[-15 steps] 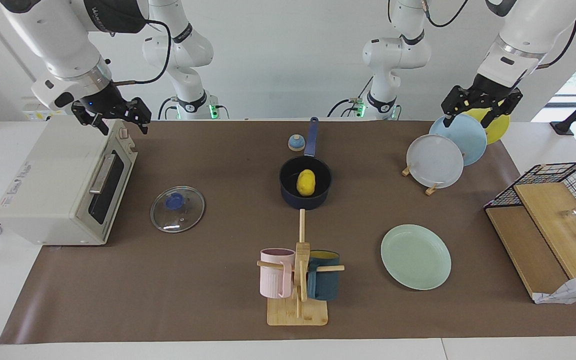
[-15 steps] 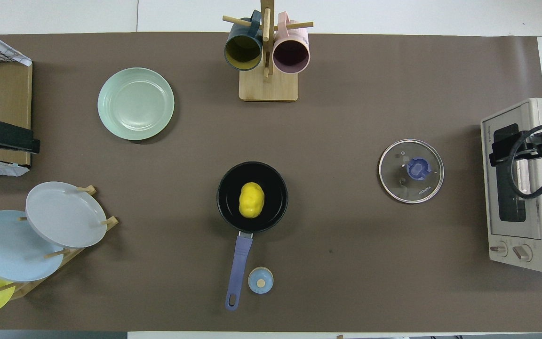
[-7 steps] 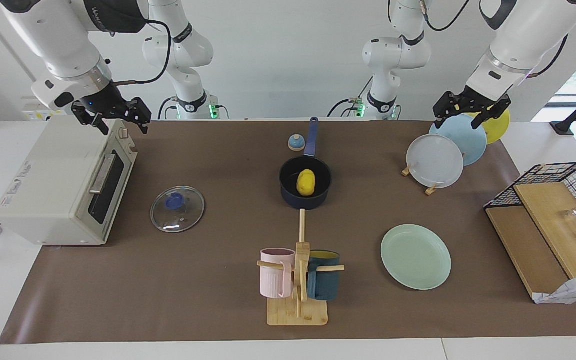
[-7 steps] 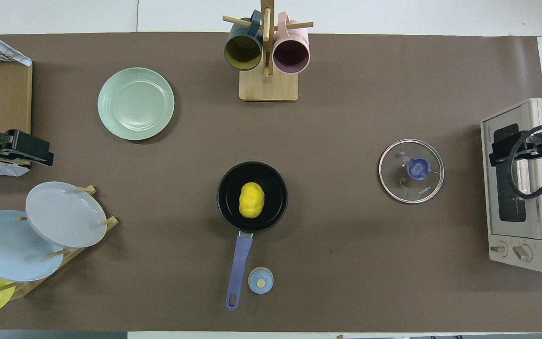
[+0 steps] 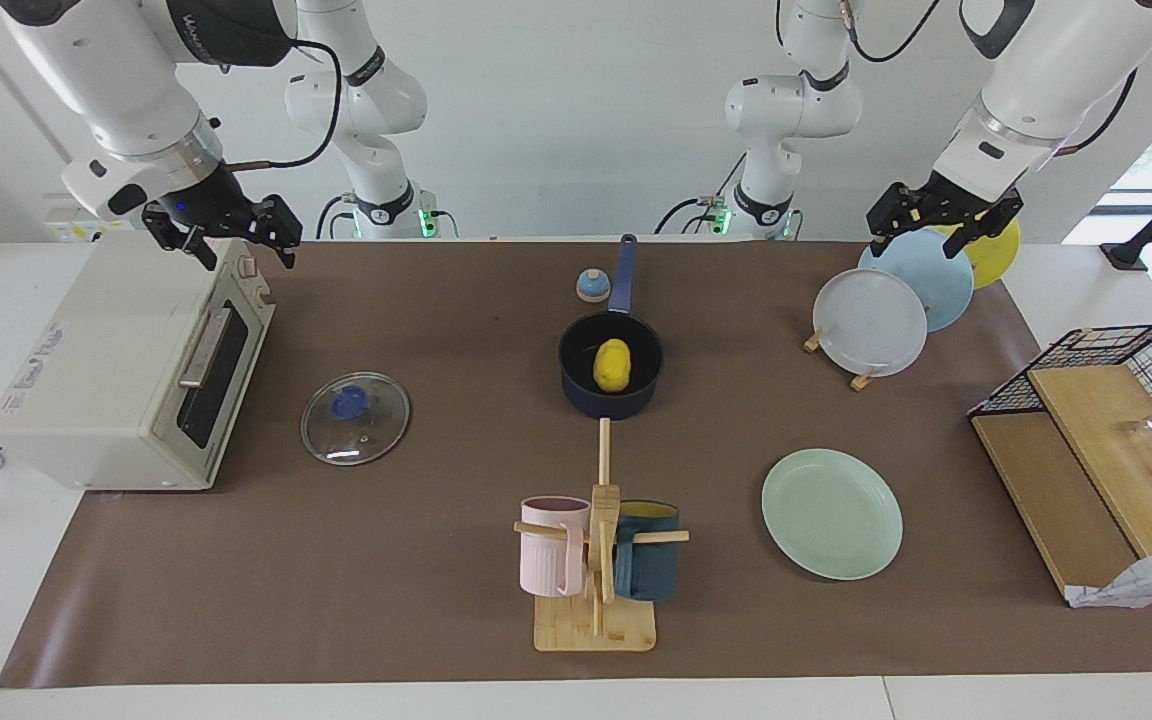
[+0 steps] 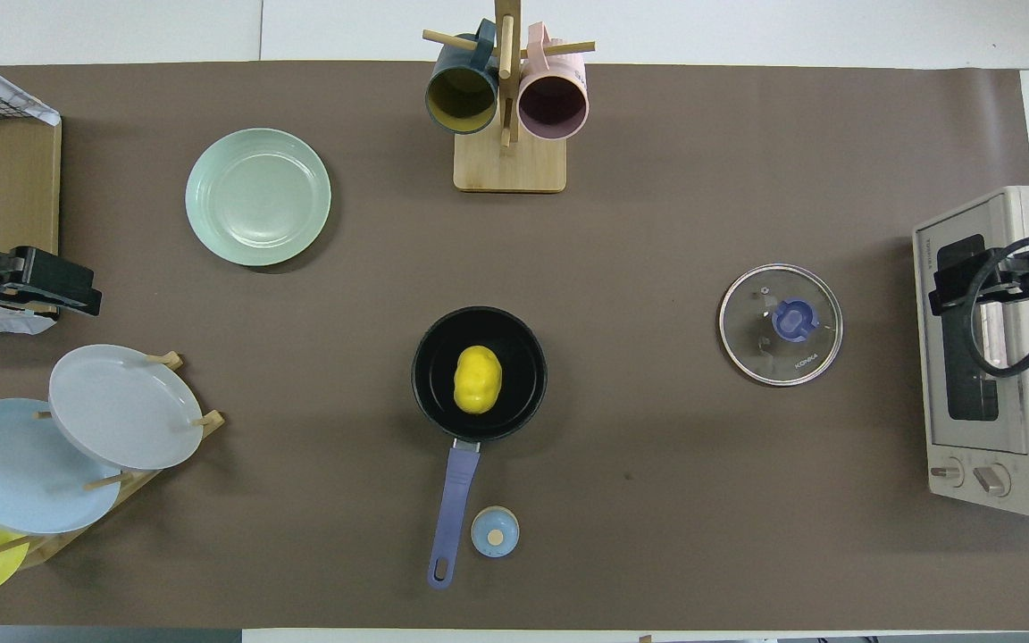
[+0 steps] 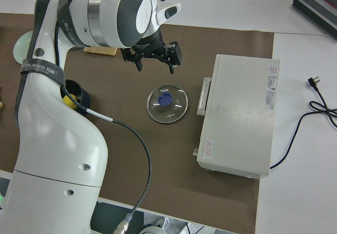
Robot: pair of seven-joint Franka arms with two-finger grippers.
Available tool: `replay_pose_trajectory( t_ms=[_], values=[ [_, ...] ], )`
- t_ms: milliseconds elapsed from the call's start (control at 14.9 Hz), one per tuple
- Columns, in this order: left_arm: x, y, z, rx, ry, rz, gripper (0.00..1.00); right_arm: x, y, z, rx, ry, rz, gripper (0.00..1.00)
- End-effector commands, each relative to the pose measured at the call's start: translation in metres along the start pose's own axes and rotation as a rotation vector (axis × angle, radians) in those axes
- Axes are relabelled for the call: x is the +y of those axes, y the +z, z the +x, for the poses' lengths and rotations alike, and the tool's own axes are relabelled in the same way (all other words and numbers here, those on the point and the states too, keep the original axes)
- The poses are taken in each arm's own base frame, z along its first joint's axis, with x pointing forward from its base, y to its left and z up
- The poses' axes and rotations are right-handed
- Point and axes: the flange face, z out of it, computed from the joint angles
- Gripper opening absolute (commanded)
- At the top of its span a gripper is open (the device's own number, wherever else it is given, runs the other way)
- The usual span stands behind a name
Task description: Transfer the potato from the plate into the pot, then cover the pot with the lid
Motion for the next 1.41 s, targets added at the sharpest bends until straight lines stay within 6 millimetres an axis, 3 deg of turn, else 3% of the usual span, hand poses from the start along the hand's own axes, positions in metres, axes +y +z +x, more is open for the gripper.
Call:
replay_pose_trajectory(
  t_ms=[0,807,1076,1345],
  values=[
    [-0.002,-0.003,-0.003,0.004,0.003,0.016,1.00,0.000,-0.001,-0.005,0.016,0.014,0.015,1.00],
    [-0.010,-0.003,-0.013,-0.001,-0.010,0.016,1.00,-0.013,0.006,-0.002,0.048,-0.025,0.015,1.00],
    [-0.008,-0.003,-0.013,0.001,-0.017,0.016,1.00,-0.038,0.046,0.013,0.142,-0.118,0.050,1.00],
    [-0.008,-0.007,-0.016,0.009,-0.020,0.015,1.00,-0.053,0.107,0.058,0.122,-0.156,0.053,1.00]
  ],
)
